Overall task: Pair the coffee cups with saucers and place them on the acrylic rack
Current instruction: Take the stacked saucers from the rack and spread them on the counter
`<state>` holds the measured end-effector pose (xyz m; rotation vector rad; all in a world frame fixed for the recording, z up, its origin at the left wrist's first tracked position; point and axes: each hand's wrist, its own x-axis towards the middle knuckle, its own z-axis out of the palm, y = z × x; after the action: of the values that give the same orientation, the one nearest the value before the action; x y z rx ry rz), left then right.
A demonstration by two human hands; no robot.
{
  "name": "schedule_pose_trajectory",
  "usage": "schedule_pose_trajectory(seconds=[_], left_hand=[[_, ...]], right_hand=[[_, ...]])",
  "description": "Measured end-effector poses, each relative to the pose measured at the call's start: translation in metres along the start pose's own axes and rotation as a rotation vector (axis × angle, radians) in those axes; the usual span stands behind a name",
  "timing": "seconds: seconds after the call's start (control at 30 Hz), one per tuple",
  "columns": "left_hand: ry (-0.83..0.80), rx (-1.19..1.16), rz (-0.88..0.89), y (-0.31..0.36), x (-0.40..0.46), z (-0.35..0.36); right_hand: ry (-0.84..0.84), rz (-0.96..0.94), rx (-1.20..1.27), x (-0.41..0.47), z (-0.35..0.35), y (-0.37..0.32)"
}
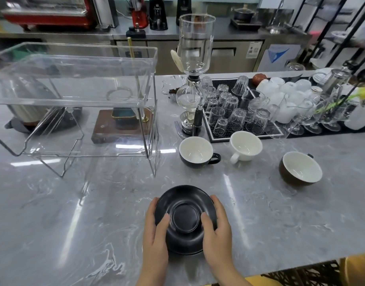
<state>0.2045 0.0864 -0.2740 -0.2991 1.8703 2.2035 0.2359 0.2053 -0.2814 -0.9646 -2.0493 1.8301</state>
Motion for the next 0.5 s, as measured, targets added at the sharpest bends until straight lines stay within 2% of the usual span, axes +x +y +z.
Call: schedule_pose_trajectory(seconds=[0.3,0.5], left_hand=[[-0.016,-0.027,0.042,0.012,-0.002,0.002],[-0.071,0.033,0.156,0.028,-0.011,0.017]], right_hand=[[-0.067,0.01,-0.015,-0.005,-0.003,-0.01],[-0.012,-0.035,0.131,-0.005,-0.019,-0.023]])
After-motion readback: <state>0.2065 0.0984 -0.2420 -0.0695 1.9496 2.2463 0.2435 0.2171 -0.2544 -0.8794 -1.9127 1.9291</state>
